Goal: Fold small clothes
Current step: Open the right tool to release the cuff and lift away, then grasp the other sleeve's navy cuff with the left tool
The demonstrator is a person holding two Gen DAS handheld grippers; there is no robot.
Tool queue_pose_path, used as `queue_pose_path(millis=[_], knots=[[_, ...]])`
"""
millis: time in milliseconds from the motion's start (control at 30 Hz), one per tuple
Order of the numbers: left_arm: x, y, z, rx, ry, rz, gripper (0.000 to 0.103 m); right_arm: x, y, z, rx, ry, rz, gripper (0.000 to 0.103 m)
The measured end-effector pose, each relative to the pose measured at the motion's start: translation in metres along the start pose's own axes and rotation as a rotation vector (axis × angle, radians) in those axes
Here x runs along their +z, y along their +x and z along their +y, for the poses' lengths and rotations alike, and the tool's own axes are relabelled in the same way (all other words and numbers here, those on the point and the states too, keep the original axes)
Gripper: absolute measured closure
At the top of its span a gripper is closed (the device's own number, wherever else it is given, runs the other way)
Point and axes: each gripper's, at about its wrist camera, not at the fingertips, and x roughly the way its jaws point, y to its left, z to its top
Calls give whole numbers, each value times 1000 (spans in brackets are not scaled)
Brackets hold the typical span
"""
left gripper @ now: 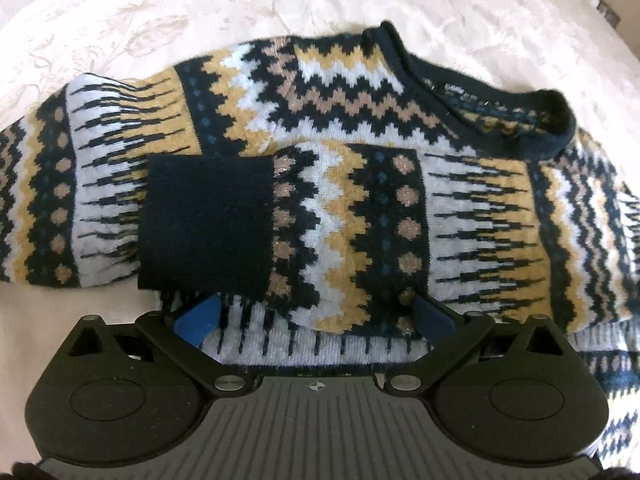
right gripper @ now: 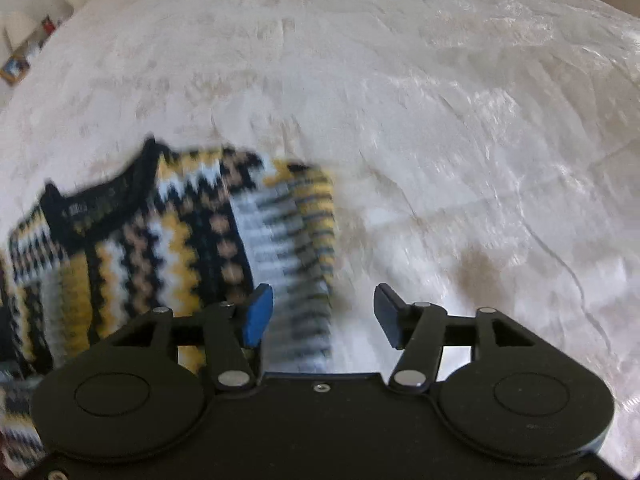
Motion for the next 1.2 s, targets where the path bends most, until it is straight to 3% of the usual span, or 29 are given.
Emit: queue_pose_path(millis=[100, 333, 700, 900, 1200], knots=[[-11, -13, 8, -20, -15, -27, 2, -18, -1, -8, -12, 27, 17, 28], [-37, -62, 76, -10, -147, -141, 2, -38, -34, -6, 13, 38, -44, 26], [-56, -106, 241, 141, -378, -214, 2, -61, -70, 70, 169, -57, -77, 17], [-51, -113, 321, 206, -470, -244, 2, -71, -76, 122, 243, -118, -67, 16], [-28, -101, 384, 228, -541, -251, 2, -81, -90, 177, 296, -171, -53, 16]])
